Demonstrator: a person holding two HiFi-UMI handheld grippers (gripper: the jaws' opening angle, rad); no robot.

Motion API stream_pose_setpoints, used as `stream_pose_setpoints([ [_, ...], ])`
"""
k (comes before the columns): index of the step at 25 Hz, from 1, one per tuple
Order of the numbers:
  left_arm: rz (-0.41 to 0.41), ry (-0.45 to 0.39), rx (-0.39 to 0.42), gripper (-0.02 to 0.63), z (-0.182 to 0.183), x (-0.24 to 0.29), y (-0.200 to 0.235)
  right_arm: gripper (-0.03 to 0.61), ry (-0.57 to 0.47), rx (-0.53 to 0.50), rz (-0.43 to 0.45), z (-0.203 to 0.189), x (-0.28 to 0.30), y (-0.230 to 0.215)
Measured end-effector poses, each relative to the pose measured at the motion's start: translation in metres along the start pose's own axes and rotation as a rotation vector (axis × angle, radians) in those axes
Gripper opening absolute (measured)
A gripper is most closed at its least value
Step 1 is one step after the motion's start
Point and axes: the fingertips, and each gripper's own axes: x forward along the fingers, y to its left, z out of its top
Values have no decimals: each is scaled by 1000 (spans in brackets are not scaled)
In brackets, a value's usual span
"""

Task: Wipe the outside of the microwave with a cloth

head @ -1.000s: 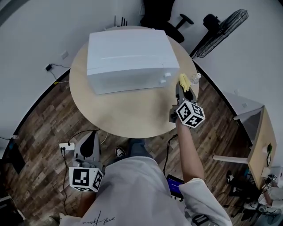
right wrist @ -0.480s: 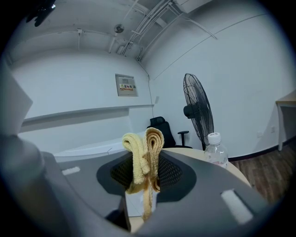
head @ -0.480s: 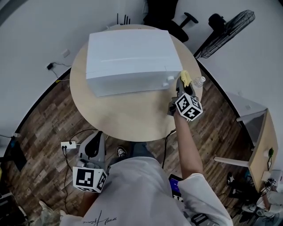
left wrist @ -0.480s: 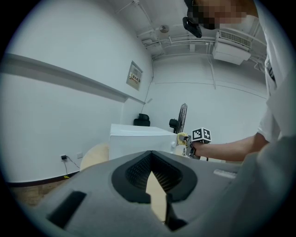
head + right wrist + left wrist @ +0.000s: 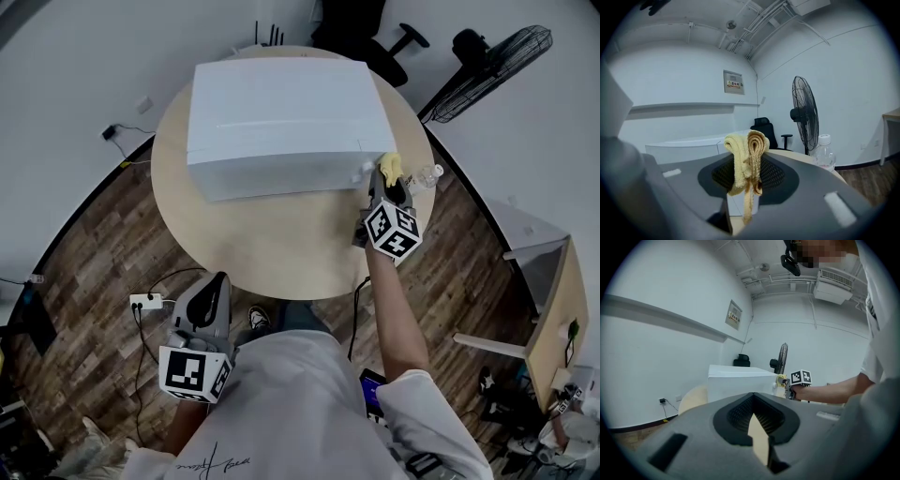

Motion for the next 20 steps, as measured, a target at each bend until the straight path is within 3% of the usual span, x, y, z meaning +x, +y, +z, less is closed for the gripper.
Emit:
stream_pose_setpoints([
  [9,18,3,-7,-9,-5,-13,10,124,-6,-52,-15,-2,-3,22],
  [20,33,-1,-29,-9,-14,-26,16,125,-12,-28,12,-5,-5,53],
])
